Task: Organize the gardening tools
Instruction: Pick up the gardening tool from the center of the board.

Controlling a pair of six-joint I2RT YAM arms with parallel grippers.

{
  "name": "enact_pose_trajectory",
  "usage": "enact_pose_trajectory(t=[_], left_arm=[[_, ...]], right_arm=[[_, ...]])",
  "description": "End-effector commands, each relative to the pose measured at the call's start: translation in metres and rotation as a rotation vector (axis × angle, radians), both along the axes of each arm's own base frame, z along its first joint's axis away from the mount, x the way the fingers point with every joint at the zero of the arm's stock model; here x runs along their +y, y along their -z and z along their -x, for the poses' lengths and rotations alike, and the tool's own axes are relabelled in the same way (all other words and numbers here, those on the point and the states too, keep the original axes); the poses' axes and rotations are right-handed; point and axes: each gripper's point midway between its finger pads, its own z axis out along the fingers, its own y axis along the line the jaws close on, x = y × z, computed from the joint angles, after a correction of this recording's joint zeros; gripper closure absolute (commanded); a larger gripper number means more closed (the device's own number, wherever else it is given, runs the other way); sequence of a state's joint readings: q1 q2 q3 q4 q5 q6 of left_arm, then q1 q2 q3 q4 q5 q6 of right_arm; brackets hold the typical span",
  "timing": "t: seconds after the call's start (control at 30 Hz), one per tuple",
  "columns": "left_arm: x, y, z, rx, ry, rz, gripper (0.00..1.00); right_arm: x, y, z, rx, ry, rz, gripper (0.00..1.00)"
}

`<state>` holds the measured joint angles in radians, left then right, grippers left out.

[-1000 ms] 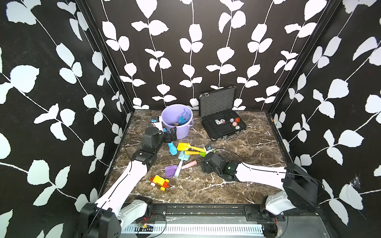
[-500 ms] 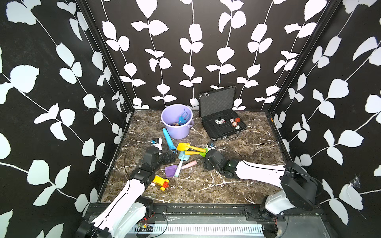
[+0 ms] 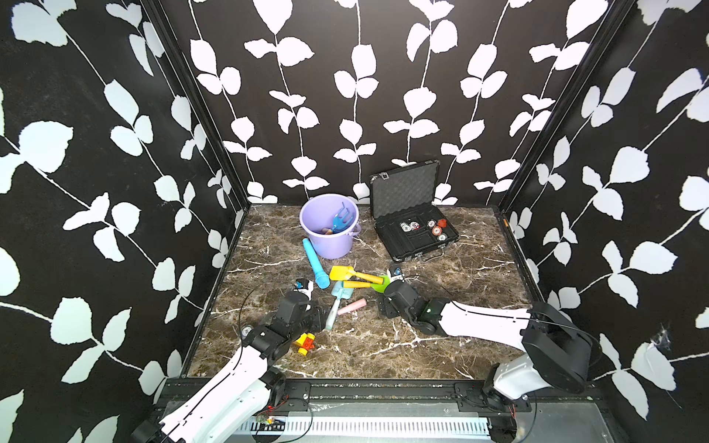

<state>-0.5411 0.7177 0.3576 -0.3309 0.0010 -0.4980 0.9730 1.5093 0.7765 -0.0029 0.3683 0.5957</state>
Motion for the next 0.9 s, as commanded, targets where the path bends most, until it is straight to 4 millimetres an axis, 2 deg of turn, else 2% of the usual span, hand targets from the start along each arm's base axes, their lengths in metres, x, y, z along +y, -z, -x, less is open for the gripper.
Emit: enact_pose_trajectory(t=[0.0,0.17,0.3,0.5,0.7,0.87], left_arm=[[0.004,0.011,0.006,0.032,0.010,-0.050,0.50],[-0.006,0.015,0.005,0.045,0.057,-0.073,0.50],[-0.017,0.019,0.002,0.054,0.098,-0.125,0.42],[-0.028,0.027,-0.004,0.077,0.130,-0.192,0.41],[-0.030,0.034,-0.010,0.098,0.133,-0.249,0.44],[-0.037,0.043,-0.009,0.121,0.165,-0.298,0.53]], right_arm=[[-0.001,-0.013,-0.005,-0.043,0.036,-0.057,0.11],[-0.001,-0.013,-0.005,-0.046,0.041,-0.067,0.10],[-0.002,-0.013,-0.005,-0.047,0.041,-0.068,0.10],[-0.002,-0.013,-0.005,-0.048,0.041,-0.073,0.10],[-0.004,-0.014,-0.004,-0.050,0.044,-0.073,0.10],[-0.006,-0.013,-0.003,-0.051,0.047,-0.075,0.10]])
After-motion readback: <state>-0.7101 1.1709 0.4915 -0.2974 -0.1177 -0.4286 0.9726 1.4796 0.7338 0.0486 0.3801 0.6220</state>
